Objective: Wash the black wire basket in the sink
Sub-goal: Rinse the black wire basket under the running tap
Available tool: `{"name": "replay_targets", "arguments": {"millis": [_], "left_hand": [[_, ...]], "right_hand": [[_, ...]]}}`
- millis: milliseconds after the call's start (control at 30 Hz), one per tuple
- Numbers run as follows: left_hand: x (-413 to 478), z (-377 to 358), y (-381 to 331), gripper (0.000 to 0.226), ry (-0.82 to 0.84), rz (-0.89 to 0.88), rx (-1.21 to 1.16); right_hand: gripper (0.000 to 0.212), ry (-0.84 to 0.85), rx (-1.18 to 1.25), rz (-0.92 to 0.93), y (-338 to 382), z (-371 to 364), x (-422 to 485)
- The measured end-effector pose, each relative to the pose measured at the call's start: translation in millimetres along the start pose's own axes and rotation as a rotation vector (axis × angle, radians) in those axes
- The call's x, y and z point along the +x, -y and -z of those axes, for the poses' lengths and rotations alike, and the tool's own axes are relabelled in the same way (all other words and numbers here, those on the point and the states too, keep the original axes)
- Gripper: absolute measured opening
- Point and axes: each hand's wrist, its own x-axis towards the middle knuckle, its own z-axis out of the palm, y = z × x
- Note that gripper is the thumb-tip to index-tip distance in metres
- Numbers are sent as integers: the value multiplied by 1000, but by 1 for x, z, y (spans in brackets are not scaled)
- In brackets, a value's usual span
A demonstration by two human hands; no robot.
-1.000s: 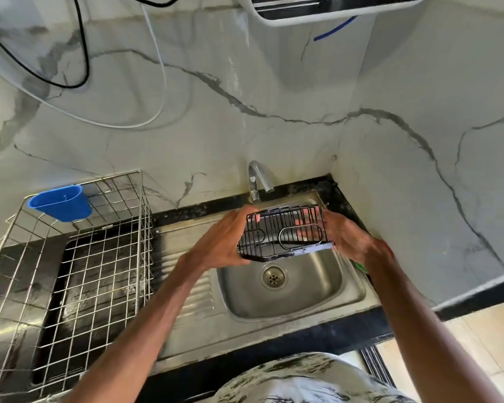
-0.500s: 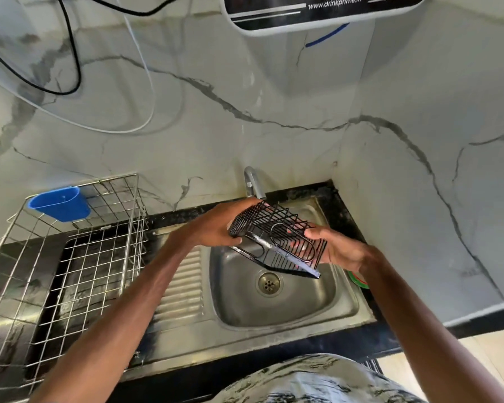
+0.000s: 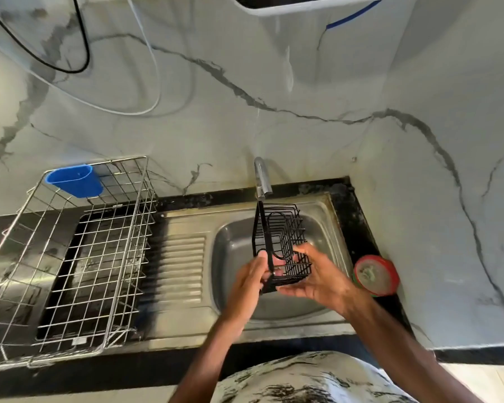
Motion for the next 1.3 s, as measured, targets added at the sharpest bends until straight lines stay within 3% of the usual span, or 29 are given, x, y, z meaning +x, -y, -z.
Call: {"name": "replay_targets", "arguments": {"millis": [67,200,267,367,433,533,600,667,800,900,1033,1067,1133,1200,1300], "left_hand": [[-3,-9,-3,43,-5,-91,27],[9,-5,2,31,-41,-306,115],[12,-2,-3,29,-49,-331,127],[23,10,-9,36,-22,-336,221],[34,19,-12,29,2,-337,259],[45,22,-16,26,38,-283,226],[50,22,-20,25,55,-270,202],[54,20,-26,24,75,-287,189],[65,24,-31,26,107,-292,199],[72,33,-28,23,143,-238,224],[73,40,-22,20,206,-248,242],[72,42,-20,17,215,-262,262],[74,45,-16,13,190,-311,326],[76,50,-6,21,58,-308,409],[70,49,4,34,-52,-83,394]], "right_hand": [[60,6,13,0,2,-5,3],[60,72,38,-39,3,-12,7],[73,97,10,-127,2,-9,7],[89,152,-93,-244,12,8,3],[87,109,-264,-244,26,20,0],[80,-104,-505,-89,43,30,-2],[86,-200,-605,38,49,33,1],[100,-173,-650,86,53,35,4],[103,-77,-718,65,61,33,11],[94,-74,-729,48,66,26,9],[109,-87,-769,-25,65,20,11],[103,-111,-800,-22,65,19,13],[69,-155,-862,18,64,13,11],[39,-220,-900,84,65,10,11],[37,-286,-923,122,66,13,15]]}}
